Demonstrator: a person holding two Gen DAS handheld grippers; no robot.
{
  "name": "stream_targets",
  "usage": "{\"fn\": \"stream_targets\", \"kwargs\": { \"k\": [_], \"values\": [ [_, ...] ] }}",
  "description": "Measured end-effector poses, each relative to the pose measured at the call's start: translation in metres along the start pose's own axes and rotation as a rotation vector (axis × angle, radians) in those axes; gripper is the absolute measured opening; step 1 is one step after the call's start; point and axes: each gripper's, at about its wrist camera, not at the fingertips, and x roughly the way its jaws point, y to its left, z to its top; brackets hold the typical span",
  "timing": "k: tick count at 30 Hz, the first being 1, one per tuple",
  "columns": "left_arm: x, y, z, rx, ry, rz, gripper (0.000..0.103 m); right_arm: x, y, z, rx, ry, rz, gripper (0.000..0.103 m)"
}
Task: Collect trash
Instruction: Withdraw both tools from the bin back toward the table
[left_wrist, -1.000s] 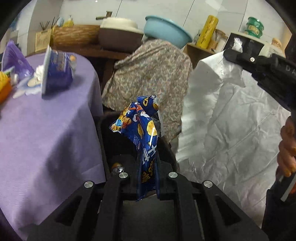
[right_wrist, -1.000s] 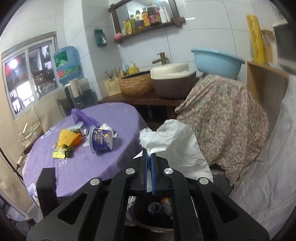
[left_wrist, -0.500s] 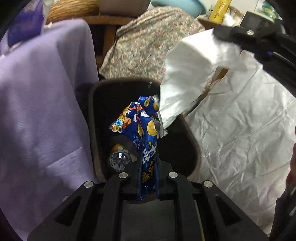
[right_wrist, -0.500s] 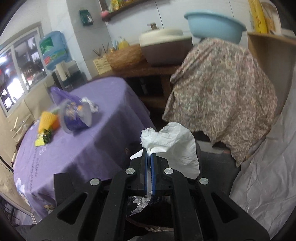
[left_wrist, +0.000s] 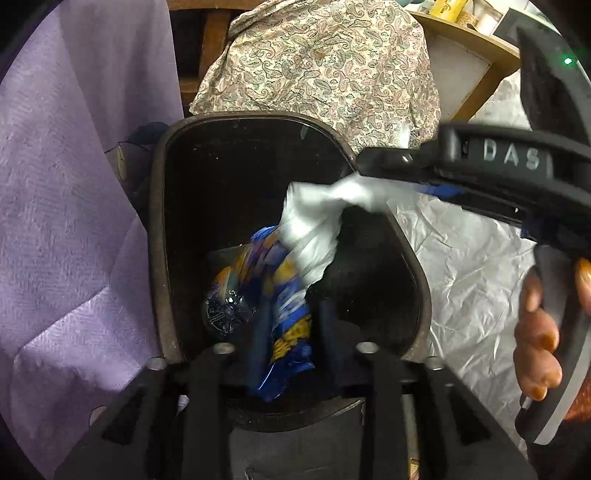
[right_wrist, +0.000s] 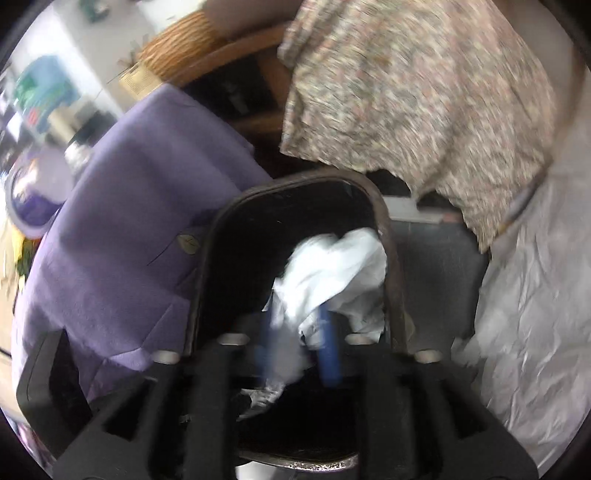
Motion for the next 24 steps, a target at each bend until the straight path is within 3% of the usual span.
{"fn": "stream_targets", "kwargs": {
  "k": [1,7,14,19,24],
  "values": [
    [-0.002,0.000,0.000,0.002,-0.006,-0.004,0.041,-0.003,-0.003,0.000,0.016,-0.013,0.004,0.063],
    [-0.015,-0.008,-0.002,0.025,-0.037,-0.005,0.061,-0.015,-0.010,0.001,0.058,-0.018,0.019,0.070],
    [-0.053,-0.016,-0.013,0.067,-0.122,0.043,0.078,-0.046,0.000,-0.007,0.029,-0.090,-0.040,0.074],
    [-0.098,-0.014,-0.022,0.072,-0.214,0.069,0.089,-0.076,0.035,-0.022,-0.087,-0.189,-0.118,0.079],
    [-0.147,-0.007,-0.035,0.063,-0.306,0.112,0.095,-0.099,0.075,-0.034,-0.136,-0.243,-0.054,0.085]
  ]
}}
